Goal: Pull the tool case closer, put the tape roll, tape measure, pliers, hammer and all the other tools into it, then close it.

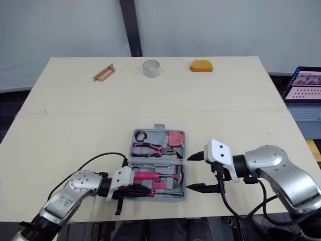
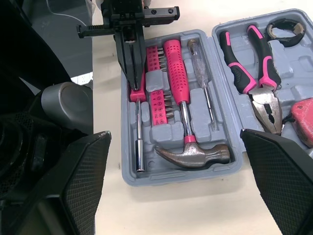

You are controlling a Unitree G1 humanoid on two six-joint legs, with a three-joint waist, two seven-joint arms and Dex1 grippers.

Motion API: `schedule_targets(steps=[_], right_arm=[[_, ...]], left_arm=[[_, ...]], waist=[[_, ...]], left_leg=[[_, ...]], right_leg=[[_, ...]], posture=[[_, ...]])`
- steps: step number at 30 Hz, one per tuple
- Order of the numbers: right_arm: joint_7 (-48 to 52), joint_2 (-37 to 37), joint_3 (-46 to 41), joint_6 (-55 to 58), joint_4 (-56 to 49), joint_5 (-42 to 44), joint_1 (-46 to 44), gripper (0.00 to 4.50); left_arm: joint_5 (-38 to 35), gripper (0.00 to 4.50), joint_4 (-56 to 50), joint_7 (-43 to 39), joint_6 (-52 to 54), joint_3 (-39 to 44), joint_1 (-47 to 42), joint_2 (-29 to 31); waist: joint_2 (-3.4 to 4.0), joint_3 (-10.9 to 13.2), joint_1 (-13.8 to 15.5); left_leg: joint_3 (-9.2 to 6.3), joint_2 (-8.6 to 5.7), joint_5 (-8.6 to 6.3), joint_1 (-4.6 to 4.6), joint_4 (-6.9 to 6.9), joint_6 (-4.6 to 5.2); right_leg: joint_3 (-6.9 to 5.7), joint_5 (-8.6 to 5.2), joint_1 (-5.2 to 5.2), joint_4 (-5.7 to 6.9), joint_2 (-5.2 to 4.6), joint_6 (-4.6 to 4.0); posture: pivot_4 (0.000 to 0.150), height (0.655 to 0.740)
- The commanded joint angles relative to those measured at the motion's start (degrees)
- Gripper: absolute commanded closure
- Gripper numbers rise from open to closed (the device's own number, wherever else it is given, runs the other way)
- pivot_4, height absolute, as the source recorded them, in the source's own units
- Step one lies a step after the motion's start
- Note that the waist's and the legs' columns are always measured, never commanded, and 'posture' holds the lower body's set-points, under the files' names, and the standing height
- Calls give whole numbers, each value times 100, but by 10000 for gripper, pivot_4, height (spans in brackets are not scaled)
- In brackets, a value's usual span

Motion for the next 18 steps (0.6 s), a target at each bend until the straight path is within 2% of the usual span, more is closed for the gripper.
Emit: schedule_targets(steps=[1,18], right_arm=[[3,-29,-158,-49,-114,43,-16,0],[16,-42,-173,-62,-107,43,17,0]], left_arm=[[227,44135,84,11,-39,-173,110,37],[617,44135,357,106,-180,-354,232,106]], waist=[[0,0,0],[2,-4,-1]], left_leg=[[0,0,0,0,0,0],[0,0,0,7,-1,0]], right_leg=[[0,0,0,0,0,0],[0,0,5,0,0,0]], posture=[[1500,7400],[1500,7400]])
